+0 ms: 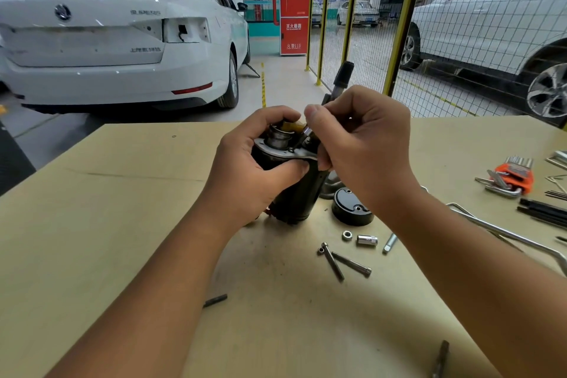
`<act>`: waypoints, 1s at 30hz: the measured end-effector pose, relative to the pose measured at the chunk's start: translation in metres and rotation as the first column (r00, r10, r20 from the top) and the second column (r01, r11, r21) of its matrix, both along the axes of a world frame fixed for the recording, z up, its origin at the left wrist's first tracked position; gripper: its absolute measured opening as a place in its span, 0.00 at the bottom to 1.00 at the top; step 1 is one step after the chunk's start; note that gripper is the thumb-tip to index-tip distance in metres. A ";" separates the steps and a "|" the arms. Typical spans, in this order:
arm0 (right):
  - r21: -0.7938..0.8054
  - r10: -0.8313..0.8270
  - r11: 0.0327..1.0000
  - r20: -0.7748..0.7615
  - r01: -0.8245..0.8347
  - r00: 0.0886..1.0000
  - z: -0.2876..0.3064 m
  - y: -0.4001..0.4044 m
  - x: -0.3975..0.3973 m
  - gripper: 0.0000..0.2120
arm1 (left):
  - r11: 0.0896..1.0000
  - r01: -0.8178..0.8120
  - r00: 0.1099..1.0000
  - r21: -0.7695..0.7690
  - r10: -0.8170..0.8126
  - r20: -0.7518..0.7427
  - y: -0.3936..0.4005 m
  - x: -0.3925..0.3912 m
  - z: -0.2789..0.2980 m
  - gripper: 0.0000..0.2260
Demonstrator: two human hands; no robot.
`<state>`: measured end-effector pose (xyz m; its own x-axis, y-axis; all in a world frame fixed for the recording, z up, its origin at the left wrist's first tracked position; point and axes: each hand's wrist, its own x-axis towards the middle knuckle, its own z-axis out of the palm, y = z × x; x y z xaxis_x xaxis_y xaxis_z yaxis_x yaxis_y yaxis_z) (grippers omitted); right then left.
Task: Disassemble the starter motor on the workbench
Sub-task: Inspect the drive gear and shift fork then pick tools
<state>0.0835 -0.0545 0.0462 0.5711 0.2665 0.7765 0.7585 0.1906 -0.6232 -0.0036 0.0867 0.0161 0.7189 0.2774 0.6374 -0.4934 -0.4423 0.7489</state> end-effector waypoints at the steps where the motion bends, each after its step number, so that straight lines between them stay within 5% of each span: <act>1: -0.010 0.002 1.000 0.004 -0.002 1.000 0.001 -0.001 0.000 0.10 | 1.000 -0.001 1.000 0.001 0.001 0.003 0.000 0.000 0.000 0.24; 17: -0.032 0.156 0.987 0.066 -0.154 0.986 0.002 -0.006 0.003 0.06 | 1.000 0.013 1.000 0.001 -0.013 0.018 0.003 -0.002 -0.001 0.23; 22: -0.055 0.093 0.994 0.070 -0.089 0.993 0.003 -0.006 0.003 0.07 | 1.000 0.019 1.000 -0.002 -0.019 0.010 0.003 -0.001 -0.001 0.24; 30: -0.302 0.034 0.953 0.126 0.006 0.992 0.023 -0.012 0.003 0.09 | 1.000 0.026 1.000 -0.017 -0.026 0.001 0.001 -0.003 0.001 0.24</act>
